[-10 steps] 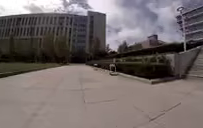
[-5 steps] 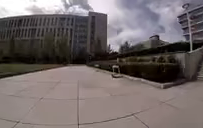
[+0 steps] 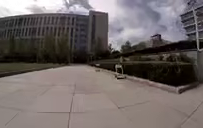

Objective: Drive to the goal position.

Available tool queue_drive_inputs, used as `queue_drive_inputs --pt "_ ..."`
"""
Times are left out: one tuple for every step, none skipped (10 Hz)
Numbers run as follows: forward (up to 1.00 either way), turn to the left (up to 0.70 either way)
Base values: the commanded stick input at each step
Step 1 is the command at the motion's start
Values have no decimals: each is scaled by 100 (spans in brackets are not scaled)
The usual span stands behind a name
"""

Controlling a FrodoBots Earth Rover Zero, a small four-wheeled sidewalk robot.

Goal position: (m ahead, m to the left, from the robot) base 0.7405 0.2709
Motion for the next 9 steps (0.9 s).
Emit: queue_drive_inputs --pt "100 -40" --pt "100 -40" --pt "100 -40" --pt "100 -40" --pt "100 -40" --pt "100 -40" --pt "100 -40" --pt "100 -40" --pt "100 -40"
